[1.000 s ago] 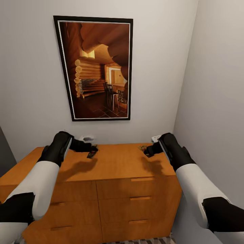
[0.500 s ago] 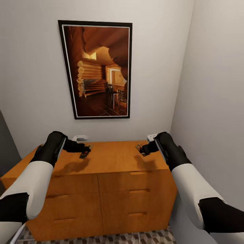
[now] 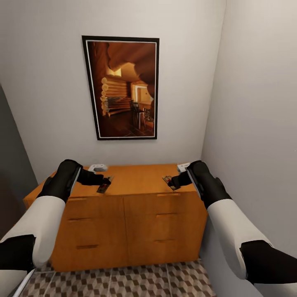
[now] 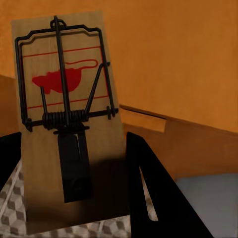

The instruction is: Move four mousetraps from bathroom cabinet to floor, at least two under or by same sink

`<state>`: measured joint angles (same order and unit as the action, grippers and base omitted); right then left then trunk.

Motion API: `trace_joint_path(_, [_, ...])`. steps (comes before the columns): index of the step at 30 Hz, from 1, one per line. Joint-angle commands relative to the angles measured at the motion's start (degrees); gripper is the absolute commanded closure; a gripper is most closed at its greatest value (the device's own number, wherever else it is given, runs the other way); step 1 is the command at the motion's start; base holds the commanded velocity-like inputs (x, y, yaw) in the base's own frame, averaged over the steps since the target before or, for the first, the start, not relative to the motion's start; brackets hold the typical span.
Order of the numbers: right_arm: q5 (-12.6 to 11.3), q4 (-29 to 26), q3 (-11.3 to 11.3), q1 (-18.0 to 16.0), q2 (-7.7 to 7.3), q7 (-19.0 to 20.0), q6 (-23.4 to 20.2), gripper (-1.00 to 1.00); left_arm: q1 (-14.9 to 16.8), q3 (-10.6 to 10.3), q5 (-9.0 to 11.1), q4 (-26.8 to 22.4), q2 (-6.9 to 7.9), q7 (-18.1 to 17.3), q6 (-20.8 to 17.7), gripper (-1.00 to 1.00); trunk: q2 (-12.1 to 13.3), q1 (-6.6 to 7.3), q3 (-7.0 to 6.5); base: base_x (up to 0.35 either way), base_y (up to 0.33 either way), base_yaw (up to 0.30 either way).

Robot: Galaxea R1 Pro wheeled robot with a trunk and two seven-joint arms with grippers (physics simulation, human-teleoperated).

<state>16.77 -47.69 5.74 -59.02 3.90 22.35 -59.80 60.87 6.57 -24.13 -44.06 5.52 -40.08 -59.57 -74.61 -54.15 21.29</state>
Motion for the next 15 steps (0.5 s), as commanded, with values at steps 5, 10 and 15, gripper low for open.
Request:
trace_joint_path(5, [0.4, 0.0, 0.0, 0.0, -0.02, 0.4, -0.2, 1.00, 0.0, 0.2, -0.6, 0.0, -0.12, -0.5, -0.1, 1.00, 0.0, 0.04, 0.07, -0.327, 0.000, 0.000])
trace_joint_path(10, [0.4, 0.0, 0.0, 0.0, 0.04, 0.4, -0.2, 1.00, 0.0, 0.2, 0.0, 0.3, -0.15, -0.6, 0.0, 1.00, 0.0, 0.04, 0.07, -0.112, 0.000, 0.000])
trace_joint_path(15, [0.3, 0.0, 0.0, 0.0, 0.33, 0.4, -0.2, 1.00, 0.0, 0.2, 0.2, 0.8, -0.16, -0.6, 0.0, 1.00, 0.0, 0.04, 0.07, -0.011, 0.000, 0.000])
